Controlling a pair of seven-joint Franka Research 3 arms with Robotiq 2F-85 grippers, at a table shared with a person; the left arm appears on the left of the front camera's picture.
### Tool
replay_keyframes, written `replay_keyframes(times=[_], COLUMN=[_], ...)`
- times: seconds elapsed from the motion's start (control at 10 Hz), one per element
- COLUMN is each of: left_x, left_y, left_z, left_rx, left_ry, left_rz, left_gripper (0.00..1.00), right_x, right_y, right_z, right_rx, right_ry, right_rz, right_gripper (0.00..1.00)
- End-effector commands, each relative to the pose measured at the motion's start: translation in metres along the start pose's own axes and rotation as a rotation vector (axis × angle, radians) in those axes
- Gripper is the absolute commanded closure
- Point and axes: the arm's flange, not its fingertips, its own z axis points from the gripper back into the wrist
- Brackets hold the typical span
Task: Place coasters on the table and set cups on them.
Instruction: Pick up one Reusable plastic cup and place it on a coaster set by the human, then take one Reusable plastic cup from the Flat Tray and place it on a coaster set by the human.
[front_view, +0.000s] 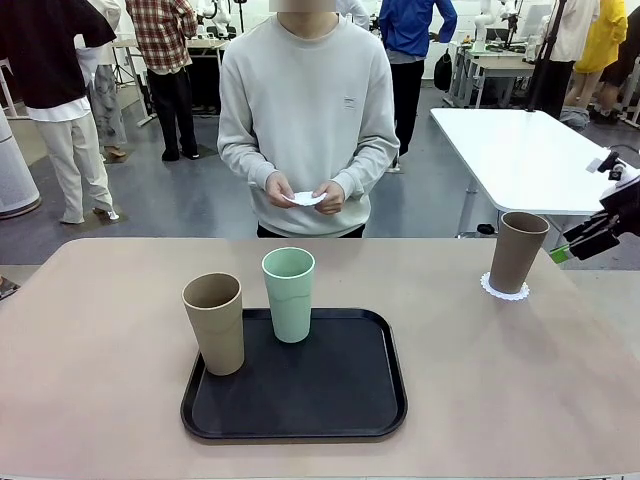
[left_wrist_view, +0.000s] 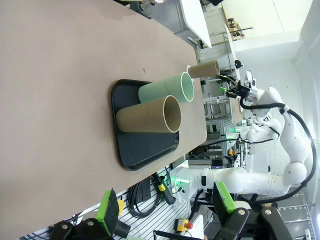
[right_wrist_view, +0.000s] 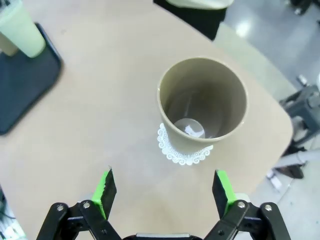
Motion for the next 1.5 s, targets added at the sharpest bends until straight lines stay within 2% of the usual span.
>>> replay_keyframes(times=[0.0,0.3,0.4,0.5,0.6,1.4], left_x=[0.0,0.0,0.0,0.0,0.0,0.0], left_y=[0.0,0.0,0.0,0.0,0.0,0.0], left_z=[0.0,0.0,0.0,0.0,0.0,0.0], left_rx=[-0.013,-0.013,-0.013,-0.013,-0.013,-0.013], left_ry=[0.001,0.001,0.001,0.001,0.001,0.001], left_rz=[-0.012,-0.012,-0.012,-0.012,-0.012,-0.012], left_gripper=[0.0,0.0,0.0,0.0,0.0,0.0], right_x=[0.006,0.013,0.015,0.012,0.012,0.012], right_y=[0.024,0.039,0.045,0.038,0.034,0.034], right_z=[0.005,0.002,0.002,0.001,0.001,0.001], right_rx=[-0.037,-0.066,-0.046,0.013,-0.045,-0.045], right_ry=[0.078,0.146,0.137,0.128,0.128,0.128], right_rz=[-0.063,-0.082,-0.129,-0.088,-0.082,-0.082], right_gripper=[0.0,0.0,0.0,0.0,0.0,0.0])
